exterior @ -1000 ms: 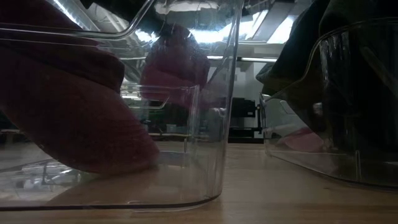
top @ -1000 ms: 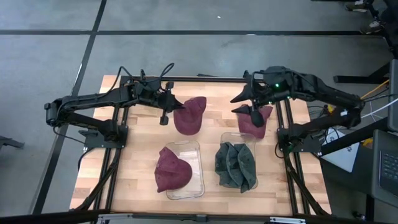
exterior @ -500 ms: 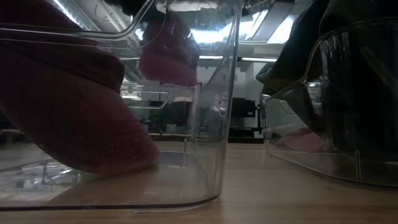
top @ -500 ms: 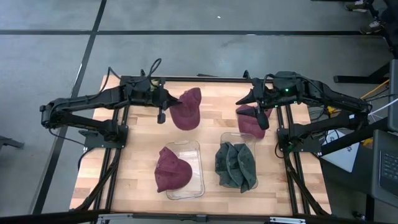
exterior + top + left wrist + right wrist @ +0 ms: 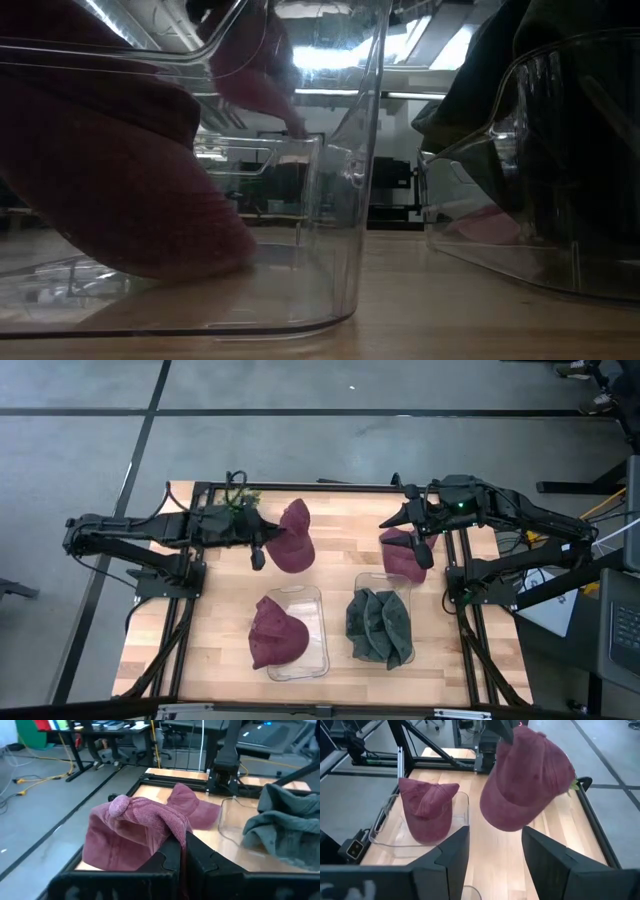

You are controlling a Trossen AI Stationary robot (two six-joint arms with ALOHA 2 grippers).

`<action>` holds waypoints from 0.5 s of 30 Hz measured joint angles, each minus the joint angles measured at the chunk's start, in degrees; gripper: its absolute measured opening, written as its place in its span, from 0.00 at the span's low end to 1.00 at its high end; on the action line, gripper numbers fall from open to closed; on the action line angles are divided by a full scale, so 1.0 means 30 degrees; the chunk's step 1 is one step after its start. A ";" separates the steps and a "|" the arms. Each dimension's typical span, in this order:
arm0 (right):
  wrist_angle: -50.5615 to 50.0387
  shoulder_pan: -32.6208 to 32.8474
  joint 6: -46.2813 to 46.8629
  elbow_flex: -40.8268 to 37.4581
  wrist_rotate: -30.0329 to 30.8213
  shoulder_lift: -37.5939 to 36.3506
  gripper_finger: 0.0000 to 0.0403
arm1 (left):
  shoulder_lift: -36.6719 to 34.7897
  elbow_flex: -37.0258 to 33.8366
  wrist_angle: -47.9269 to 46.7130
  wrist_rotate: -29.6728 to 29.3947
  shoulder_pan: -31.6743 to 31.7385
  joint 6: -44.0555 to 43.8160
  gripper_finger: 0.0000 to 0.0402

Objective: Pick & Place hat
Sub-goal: Put the left pink cap into the left transparent bin

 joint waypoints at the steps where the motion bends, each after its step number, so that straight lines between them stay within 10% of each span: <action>1: -0.0120 0.0000 -0.0094 0.0000 0.0000 0.0000 0.45 | 0.0000 0.0000 -0.0001 -0.0676 -0.0573 -0.0376 0.01; 15: -0.1816 0.0000 -0.0926 0.0000 -0.0018 0.0007 0.45 | 0.0037 0.0000 0.0235 -1.0849 -0.8490 -0.4408 0.01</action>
